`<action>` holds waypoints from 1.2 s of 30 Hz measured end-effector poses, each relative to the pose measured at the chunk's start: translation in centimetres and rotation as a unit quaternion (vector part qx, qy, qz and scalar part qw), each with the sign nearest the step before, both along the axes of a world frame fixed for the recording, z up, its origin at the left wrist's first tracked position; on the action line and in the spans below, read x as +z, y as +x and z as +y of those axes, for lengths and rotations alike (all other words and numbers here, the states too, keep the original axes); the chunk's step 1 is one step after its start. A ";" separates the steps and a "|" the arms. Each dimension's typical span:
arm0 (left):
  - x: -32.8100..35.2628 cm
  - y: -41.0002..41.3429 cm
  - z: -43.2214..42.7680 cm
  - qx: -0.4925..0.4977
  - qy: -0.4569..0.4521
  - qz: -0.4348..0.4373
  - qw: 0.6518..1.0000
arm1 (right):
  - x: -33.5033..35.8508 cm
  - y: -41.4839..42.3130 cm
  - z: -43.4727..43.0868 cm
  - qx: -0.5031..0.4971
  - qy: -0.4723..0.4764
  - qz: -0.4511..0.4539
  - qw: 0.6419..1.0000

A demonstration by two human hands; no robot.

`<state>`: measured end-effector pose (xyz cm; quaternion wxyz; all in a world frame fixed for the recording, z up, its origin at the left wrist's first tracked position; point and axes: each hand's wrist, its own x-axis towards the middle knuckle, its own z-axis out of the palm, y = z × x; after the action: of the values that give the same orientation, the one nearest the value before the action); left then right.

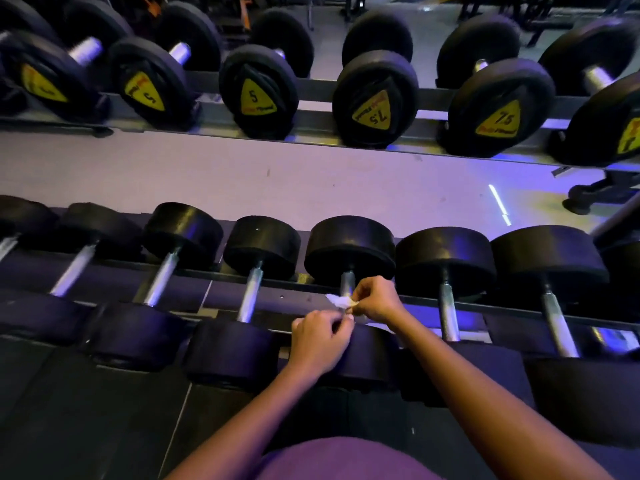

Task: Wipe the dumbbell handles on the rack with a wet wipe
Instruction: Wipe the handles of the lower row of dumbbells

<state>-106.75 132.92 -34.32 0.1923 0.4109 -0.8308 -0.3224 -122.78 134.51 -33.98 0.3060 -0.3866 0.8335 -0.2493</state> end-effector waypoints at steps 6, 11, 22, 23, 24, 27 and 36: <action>-1.9 1.4 -0.7 -0.090 -0.064 0.050 0.993 | -1.4 -0.3 1.1 -0.016 -0.002 -0.022 1.000; -1.7 1.7 -0.8 -0.106 -0.067 0.070 0.990 | -0.4 -1.0 -1.1 -0.149 -0.099 -0.004 0.984; -2.6 1.9 -1.0 -0.107 -0.045 0.104 0.988 | -1.2 -0.1 1.1 -0.045 0.039 -0.021 0.998; -2.7 1.9 -1.1 -0.107 -0.045 0.108 0.987 | -1.3 -0.2 1.2 -0.038 0.048 -0.027 0.998; -2.7 1.9 -1.1 -0.107 -0.044 0.111 0.987 | -1.2 -0.2 1.2 -0.036 0.048 -0.030 0.998; -2.5 1.8 -1.0 -0.105 -0.040 0.114 0.987 | -0.9 -0.5 0.3 -0.078 -0.008 -0.031 0.996; -2.2 1.9 -0.8 -0.099 -0.034 0.112 0.988 | -0.4 -1.0 -2.2 -0.091 -0.024 -0.016 0.995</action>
<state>-104.84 132.08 -36.47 0.2652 0.2810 -0.8509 -0.3559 -123.81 132.33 -34.37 0.2862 -0.3126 0.8539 -0.3021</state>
